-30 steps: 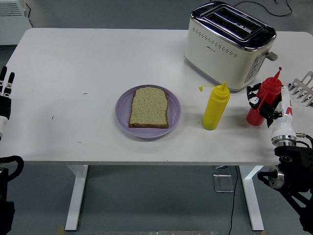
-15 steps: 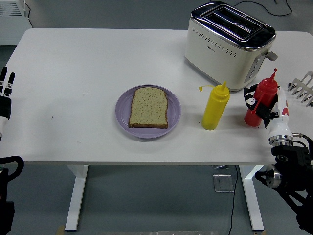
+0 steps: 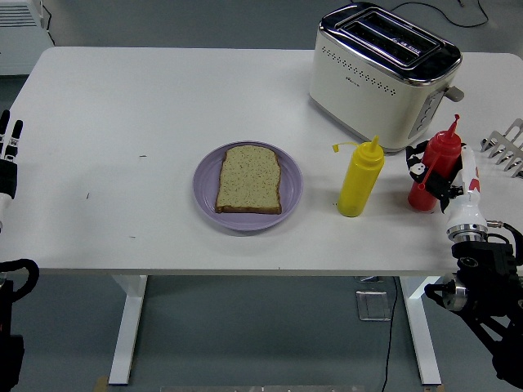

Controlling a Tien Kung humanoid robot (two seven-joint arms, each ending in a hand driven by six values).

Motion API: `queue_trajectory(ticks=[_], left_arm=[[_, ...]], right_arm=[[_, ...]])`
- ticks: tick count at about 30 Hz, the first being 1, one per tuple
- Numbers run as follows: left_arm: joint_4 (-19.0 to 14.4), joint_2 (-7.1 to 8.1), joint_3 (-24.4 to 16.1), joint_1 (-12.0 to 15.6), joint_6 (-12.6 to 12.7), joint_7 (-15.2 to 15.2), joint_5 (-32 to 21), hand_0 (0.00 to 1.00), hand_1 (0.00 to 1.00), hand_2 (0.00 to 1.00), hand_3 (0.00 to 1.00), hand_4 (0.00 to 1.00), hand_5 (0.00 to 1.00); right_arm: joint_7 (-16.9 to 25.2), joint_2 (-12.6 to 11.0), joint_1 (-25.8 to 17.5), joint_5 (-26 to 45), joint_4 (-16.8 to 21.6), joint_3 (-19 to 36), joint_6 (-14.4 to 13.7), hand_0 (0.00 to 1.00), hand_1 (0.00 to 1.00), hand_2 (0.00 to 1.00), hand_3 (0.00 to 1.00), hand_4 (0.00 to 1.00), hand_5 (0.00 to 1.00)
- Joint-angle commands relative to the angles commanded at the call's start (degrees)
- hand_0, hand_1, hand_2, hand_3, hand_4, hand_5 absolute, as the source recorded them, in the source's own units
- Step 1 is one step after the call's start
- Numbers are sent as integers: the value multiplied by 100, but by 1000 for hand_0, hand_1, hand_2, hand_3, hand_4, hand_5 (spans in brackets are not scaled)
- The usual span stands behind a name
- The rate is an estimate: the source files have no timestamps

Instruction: Pick up the cup,pour liquid into bread,place the cup on the desk

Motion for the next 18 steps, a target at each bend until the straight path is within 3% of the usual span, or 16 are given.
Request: queue_trajectory(ticks=[18], left_arm=[[-4, 1, -12, -2, 2, -1, -1, 788, 739, 740, 699, 509, 998]], right_arm=[[56, -4, -39, 21, -41, -62, 30, 144, 185, 295, 344, 498, 2]])
